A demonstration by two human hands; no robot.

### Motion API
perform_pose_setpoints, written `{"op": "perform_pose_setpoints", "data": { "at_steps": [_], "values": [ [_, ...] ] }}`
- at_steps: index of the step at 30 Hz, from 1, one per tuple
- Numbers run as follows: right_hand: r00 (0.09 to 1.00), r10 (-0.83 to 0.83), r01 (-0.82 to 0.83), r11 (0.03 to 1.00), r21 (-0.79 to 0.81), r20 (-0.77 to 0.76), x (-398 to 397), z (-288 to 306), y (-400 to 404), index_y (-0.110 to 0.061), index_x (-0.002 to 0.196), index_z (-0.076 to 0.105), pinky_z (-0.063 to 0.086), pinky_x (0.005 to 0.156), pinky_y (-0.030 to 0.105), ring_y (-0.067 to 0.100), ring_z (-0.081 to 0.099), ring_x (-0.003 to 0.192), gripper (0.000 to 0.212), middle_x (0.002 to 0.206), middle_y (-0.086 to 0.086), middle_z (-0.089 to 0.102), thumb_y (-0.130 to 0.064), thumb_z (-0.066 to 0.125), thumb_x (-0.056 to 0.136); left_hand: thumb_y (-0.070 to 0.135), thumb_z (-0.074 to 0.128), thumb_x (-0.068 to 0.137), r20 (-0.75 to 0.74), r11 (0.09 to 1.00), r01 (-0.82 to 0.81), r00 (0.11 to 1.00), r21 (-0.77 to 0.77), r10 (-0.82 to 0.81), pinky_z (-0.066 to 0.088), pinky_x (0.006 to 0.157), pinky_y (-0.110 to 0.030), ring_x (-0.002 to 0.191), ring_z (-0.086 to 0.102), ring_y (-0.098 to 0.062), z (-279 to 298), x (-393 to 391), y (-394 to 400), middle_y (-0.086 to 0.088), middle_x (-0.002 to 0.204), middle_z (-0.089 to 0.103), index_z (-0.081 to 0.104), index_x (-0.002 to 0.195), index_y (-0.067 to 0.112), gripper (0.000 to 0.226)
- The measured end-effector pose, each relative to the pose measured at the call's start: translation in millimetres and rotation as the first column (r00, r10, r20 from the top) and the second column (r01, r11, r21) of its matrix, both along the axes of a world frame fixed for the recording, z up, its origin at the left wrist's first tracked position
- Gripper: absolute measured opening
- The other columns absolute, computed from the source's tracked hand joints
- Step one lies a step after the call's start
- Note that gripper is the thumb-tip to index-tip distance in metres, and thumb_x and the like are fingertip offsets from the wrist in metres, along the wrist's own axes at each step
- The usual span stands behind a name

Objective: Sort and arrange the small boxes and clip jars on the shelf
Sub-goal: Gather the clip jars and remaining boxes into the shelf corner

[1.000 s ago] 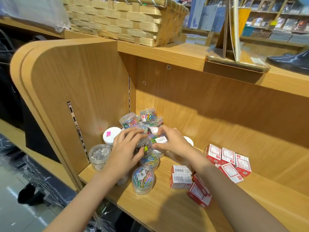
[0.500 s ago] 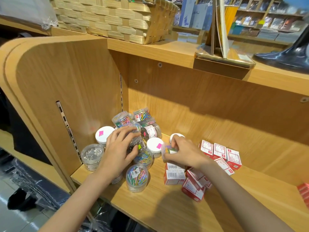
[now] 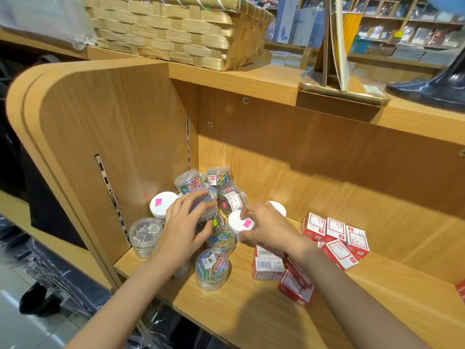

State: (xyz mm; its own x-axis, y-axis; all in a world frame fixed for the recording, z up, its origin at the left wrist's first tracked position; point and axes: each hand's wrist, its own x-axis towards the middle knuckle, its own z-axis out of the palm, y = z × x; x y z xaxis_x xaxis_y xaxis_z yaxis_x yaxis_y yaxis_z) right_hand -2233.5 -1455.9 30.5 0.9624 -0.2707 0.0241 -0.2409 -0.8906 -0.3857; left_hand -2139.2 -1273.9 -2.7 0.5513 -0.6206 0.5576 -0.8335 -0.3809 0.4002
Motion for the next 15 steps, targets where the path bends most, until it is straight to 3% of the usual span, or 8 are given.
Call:
{"op": "perform_pose_setpoints", "data": {
  "at_steps": [5, 8, 11, 15],
  "values": [
    [0.998, -0.022, 0.017, 0.997, 0.080, 0.059, 6.7, -12.8, 6.1, -0.023, 0.087, 0.045, 0.029, 0.070, 0.028, 0.023, 0.049, 0.097, 0.035, 0.096, -0.006, 0.046, -0.021, 0.074, 0.068, 0.038, 0.044, 0.082, -0.002, 1.000, 0.006, 1.000, 0.027, -0.006, 0.029, 0.097, -0.035, 0.120, 0.037, -0.016, -0.1, 1.8, 0.9, 0.004, 0.132, 0.047, 0.056, 0.115, 0.026, 0.036],
    [0.947, -0.210, 0.142, 0.953, 0.269, 0.244, -0.3, 10.1, -7.0, -0.024, 0.088, 0.049, 0.036, 0.066, 0.026, 0.020, 0.050, 0.093, 0.034, 0.101, -0.001, 0.049, -0.017, 0.075, 0.068, 0.038, 0.044, 0.083, 0.000, 0.999, 0.014, 1.000, 0.035, -0.014, 0.029, 0.098, -0.035, 0.121, 0.037, -0.016, -1.0, 3.2, 1.4, 0.005, 0.133, 0.046, 0.056, 0.115, 0.026, 0.036],
    [0.907, -0.261, 0.220, 0.963, 0.156, 0.330, -9.4, 35.9, -32.0, -0.019, 0.090, 0.050, 0.023, 0.064, 0.024, 0.019, 0.045, 0.094, 0.032, 0.100, 0.002, 0.049, -0.016, 0.074, 0.069, 0.038, 0.044, 0.083, 0.011, 1.000, 0.005, 1.000, 0.027, -0.005, 0.027, 0.097, -0.034, 0.120, 0.037, -0.015, -1.6, 2.5, 0.7, 0.005, 0.132, 0.046, 0.056, 0.115, 0.026, 0.036],
    [0.954, -0.267, 0.268, 0.963, 0.007, 0.138, -21.3, 15.4, -47.8, -0.017, 0.098, 0.050, 0.028, 0.073, 0.027, 0.022, 0.043, 0.102, 0.032, 0.103, 0.001, 0.047, -0.023, 0.070, 0.074, 0.039, 0.044, 0.082, 0.002, 1.000, 0.002, 1.000, 0.007, -0.002, 0.028, 0.098, -0.035, 0.120, 0.036, -0.015, -0.6, 0.1, 0.2, 0.006, 0.132, 0.046, 0.056, 0.114, 0.027, 0.036]
  ]
}}
